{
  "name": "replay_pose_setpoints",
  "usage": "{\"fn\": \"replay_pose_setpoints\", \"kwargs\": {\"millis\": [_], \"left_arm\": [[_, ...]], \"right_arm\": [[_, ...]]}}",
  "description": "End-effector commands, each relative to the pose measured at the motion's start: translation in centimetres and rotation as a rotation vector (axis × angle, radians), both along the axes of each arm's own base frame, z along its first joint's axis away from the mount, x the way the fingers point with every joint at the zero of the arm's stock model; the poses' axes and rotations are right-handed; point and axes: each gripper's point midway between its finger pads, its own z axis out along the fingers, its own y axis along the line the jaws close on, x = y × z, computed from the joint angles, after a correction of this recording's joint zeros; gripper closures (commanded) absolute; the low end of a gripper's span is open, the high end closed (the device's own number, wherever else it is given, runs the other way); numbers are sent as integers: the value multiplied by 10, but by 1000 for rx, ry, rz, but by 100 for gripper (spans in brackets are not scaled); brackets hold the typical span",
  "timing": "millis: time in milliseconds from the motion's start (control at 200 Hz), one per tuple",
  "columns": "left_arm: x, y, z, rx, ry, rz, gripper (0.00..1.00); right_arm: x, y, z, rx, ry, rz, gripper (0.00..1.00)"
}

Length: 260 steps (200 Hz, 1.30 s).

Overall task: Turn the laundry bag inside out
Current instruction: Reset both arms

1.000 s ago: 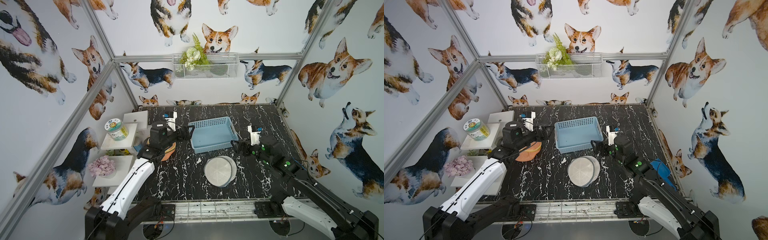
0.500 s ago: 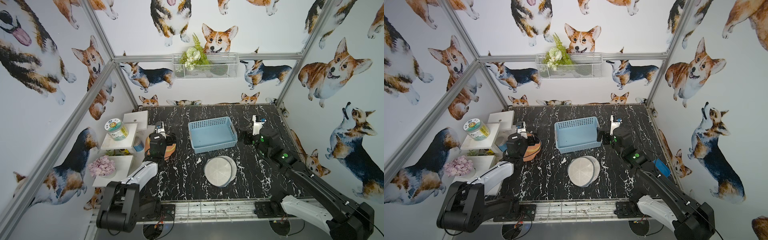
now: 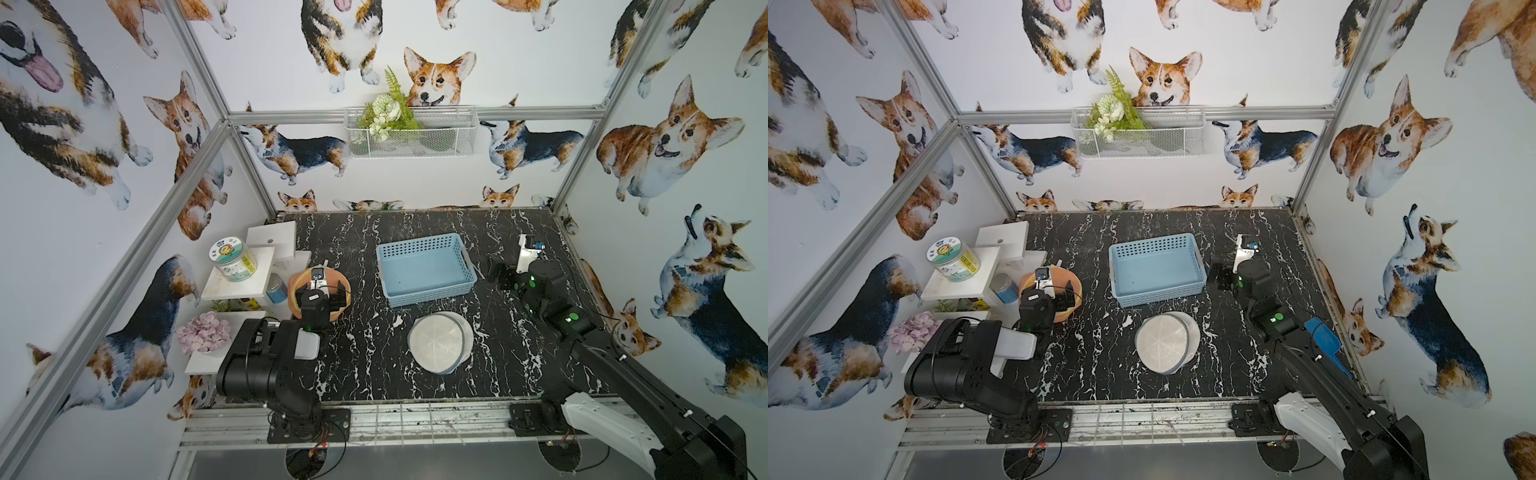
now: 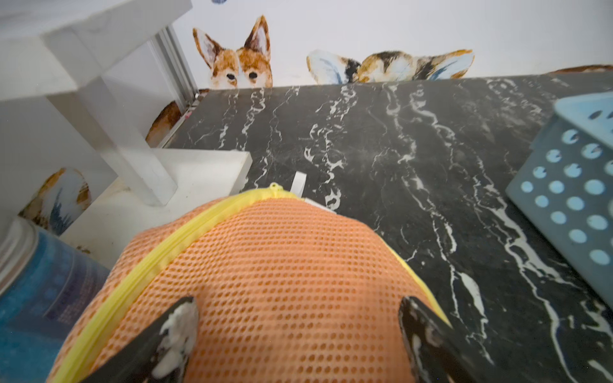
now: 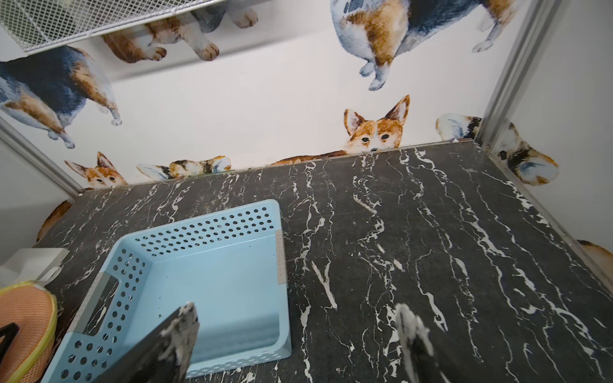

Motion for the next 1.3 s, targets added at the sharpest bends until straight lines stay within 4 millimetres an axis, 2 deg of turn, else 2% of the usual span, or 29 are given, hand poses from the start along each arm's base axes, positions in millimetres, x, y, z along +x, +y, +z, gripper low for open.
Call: {"fn": "replay_pose_setpoints", "kwargs": {"millis": [0,80,240,360,505,651,736,816,921,1031,1186,1296], "left_arm": [[8,-3,26,-9,-110,-32,0],[7,-3,26,-9,-111,-33,0],[8,-4,25,-7,-110,-31,0],[7,-4,25,-8,-109,-30,0],[7,-4,25,-9,-109,-30,0],[8,-4,25,-10,-106,-31,0],[8,-4,25,-9,-105,-32,0],[8,-4,24,-9,-103,-31,0],[8,-4,24,-8,-104,-32,0],[8,-4,25,-8,-107,-31,0],[8,-4,25,-8,-108,-32,0],[8,-4,25,-9,-107,-31,0]], "right_arm": [[3,-23,15,21,-75,-95,0],[2,-43,11,4,-85,-156,1],[-9,-107,1,-45,-138,-395,0],[-6,-122,-10,-87,-145,-420,0],[4,-140,-29,-226,-103,-452,0],[8,-158,-43,-155,-109,-412,0],[6,-155,-55,-119,-125,-348,0],[6,-142,-65,-86,-159,-276,0],[12,-129,-86,-39,-140,-208,0],[12,-126,-111,-50,-125,-210,0],[13,-126,-114,-58,-166,-221,0],[27,-108,-122,-102,-137,-138,0]]}}
